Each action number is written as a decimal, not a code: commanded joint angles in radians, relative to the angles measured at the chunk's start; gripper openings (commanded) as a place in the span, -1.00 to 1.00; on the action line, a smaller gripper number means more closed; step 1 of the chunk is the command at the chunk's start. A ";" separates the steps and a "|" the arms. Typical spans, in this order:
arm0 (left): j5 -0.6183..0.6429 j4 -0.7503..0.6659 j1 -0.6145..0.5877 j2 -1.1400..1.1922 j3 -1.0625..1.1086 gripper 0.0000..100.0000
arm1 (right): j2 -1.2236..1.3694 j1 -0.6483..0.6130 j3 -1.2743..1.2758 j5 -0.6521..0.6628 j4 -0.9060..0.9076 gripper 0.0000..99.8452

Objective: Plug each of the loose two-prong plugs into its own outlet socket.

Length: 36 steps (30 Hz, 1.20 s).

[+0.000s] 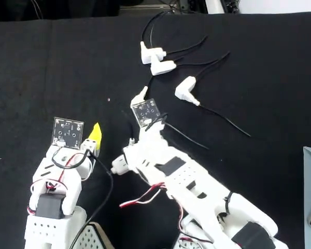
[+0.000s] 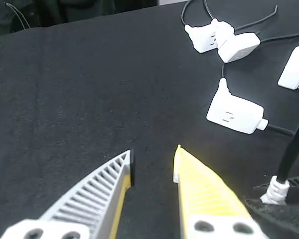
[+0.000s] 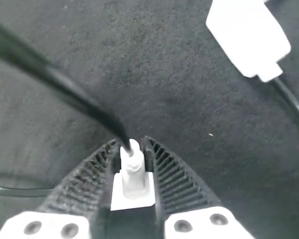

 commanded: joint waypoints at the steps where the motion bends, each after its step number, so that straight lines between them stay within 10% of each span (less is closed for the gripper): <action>1: -0.021 0.006 0.010 -0.008 -0.010 -0.70 | 0.013 -0.046 0.044 0.086 0.023 -0.98; 11: -0.023 -0.002 0.010 -0.008 0.001 -0.70 | 0.004 -0.040 0.041 0.269 0.074 -0.98; 36: -0.023 -0.092 0.012 -0.008 0.053 -0.70 | -0.111 -0.038 -0.110 0.199 0.287 -0.77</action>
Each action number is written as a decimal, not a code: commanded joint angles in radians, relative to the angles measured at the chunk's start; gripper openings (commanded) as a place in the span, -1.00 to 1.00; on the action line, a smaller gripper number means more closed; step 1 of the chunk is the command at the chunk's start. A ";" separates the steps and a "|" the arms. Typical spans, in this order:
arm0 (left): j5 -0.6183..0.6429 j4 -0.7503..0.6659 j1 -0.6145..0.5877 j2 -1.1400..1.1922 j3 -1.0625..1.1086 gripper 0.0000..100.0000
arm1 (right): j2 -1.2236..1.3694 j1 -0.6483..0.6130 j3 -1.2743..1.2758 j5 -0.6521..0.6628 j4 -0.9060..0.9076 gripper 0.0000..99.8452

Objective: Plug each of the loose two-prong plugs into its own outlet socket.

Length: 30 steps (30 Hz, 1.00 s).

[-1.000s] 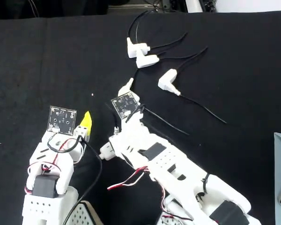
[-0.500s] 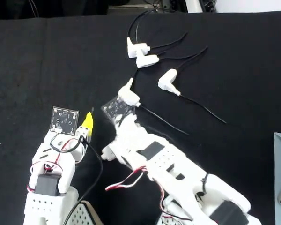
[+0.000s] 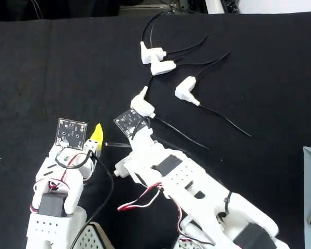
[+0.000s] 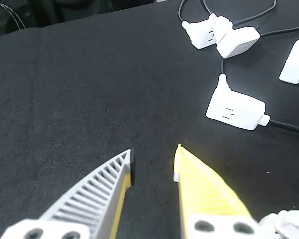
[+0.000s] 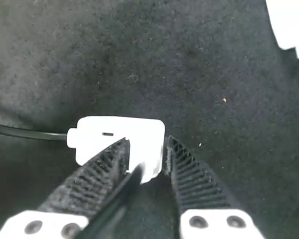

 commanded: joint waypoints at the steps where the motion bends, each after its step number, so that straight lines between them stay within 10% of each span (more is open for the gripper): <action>1: -0.012 -0.025 0.002 -0.008 -0.008 -0.70 | -0.088 -0.009 -0.035 -0.014 0.002 -0.77; 8: -0.012 -0.025 0.002 -0.008 -0.008 -0.70 | -0.131 -0.009 -0.036 -0.052 0.068 -0.60; 30: -0.012 -0.023 0.001 -0.008 0.001 -0.70 | -0.131 0.051 -0.002 -0.043 0.008 -0.98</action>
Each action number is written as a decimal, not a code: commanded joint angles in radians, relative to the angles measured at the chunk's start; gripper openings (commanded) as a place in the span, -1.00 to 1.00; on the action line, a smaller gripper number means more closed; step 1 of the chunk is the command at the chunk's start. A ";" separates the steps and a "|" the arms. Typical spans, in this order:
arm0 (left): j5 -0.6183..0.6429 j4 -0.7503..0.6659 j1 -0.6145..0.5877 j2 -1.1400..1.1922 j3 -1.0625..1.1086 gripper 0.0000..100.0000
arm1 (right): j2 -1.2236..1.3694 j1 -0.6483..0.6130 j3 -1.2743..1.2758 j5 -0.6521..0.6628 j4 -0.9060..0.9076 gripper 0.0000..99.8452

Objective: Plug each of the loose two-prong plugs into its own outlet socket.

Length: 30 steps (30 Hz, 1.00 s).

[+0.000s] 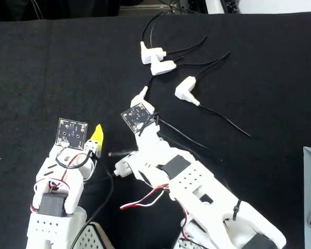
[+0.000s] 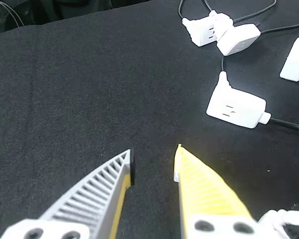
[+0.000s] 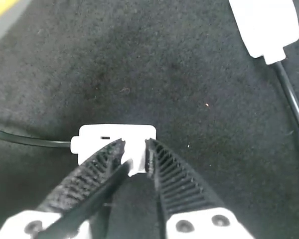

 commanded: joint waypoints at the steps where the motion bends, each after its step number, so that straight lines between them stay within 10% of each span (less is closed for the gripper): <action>1: -0.012 -0.023 0.001 -0.008 -0.007 -0.70 | -0.021 0.017 0.013 0.015 -0.069 -0.98; 30: -0.014 -0.023 -0.013 -0.008 -0.007 -0.70 | 0.317 0.118 -0.188 0.044 -0.115 -0.98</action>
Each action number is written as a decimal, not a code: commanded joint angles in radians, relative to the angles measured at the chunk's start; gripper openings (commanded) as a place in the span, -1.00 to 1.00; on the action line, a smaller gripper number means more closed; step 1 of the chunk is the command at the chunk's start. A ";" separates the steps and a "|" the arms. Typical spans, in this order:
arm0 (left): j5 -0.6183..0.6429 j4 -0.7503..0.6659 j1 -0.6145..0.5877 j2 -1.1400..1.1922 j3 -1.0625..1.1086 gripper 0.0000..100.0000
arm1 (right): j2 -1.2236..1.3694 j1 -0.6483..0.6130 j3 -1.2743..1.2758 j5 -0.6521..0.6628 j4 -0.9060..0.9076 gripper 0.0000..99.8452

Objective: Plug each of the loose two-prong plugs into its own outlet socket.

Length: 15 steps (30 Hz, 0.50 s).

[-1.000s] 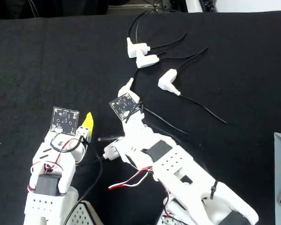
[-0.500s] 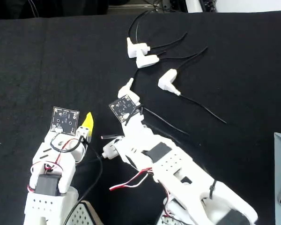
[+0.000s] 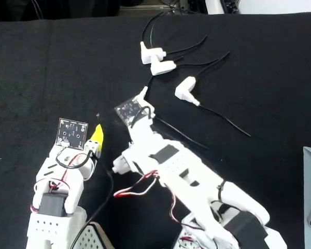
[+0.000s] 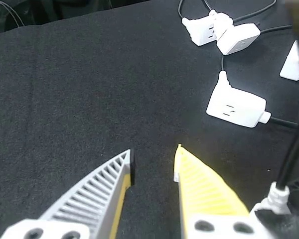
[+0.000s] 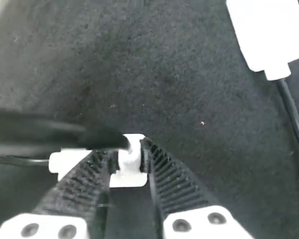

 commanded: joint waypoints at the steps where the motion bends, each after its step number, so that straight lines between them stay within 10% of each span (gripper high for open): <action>1: -0.009 -0.023 -0.025 -0.008 -0.008 -0.70 | 0.025 0.101 -0.096 0.011 -0.014 -0.98; 15: -0.008 -0.028 -0.051 -0.008 -0.008 -0.70 | 0.028 0.255 -0.377 0.038 -0.017 -0.79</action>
